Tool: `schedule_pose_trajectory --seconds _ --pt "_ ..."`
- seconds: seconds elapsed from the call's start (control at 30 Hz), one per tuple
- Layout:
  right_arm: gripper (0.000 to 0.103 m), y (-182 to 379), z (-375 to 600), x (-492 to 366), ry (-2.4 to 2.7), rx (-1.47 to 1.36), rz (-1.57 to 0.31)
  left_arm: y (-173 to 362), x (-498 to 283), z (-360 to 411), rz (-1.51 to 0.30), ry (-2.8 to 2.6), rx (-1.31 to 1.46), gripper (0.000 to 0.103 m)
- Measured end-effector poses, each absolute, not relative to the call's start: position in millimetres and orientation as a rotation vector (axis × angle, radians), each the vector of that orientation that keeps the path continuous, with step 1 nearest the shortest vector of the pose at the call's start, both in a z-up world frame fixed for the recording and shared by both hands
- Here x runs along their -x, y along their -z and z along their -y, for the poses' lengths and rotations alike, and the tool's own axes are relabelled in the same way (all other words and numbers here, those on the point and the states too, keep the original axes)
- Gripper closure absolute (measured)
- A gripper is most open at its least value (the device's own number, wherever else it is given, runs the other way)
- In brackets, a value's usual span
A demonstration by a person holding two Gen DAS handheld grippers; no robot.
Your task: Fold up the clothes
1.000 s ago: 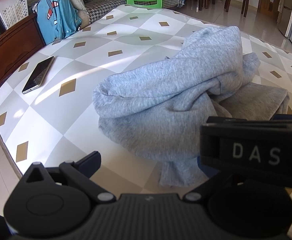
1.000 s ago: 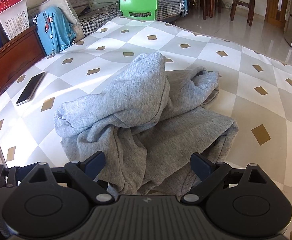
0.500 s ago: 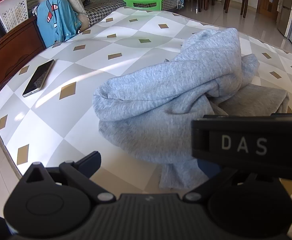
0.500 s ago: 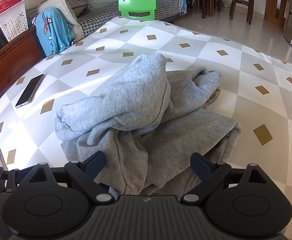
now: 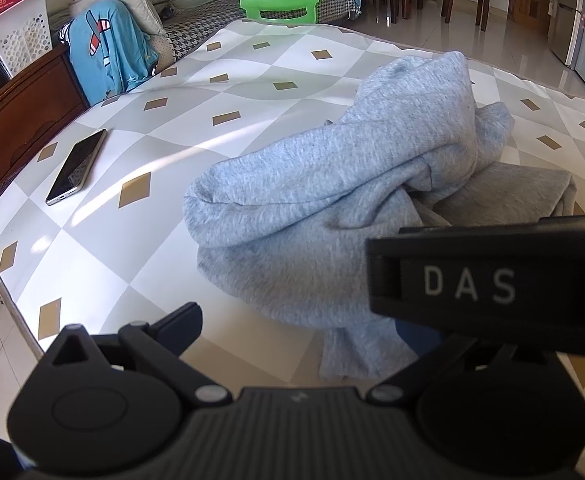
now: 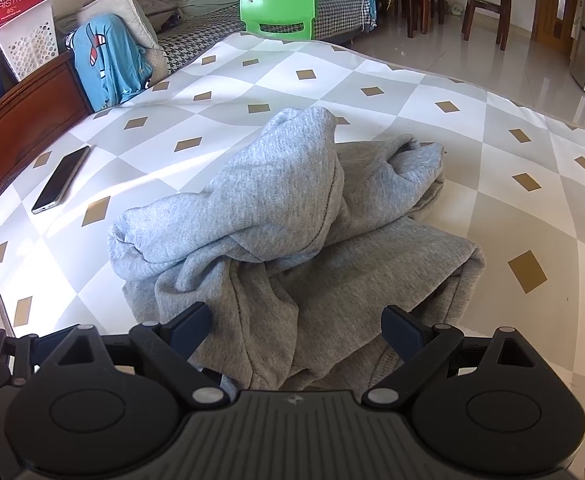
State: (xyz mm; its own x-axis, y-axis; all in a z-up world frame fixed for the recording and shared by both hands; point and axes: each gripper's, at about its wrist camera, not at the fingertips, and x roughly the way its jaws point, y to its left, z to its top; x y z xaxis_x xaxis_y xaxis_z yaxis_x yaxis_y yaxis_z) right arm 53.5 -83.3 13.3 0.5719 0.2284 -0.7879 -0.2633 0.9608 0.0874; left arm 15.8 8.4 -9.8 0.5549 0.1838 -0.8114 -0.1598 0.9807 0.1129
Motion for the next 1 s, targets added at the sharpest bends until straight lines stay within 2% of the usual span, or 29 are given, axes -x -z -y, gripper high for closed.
schedule_pose_trajectory --seconds 1.0 --pt "0.01 -10.8 72.8 -49.0 -0.311 0.08 -0.906 3.8 -11.0 -25.9 -0.953 -0.211 0.016 0.0"
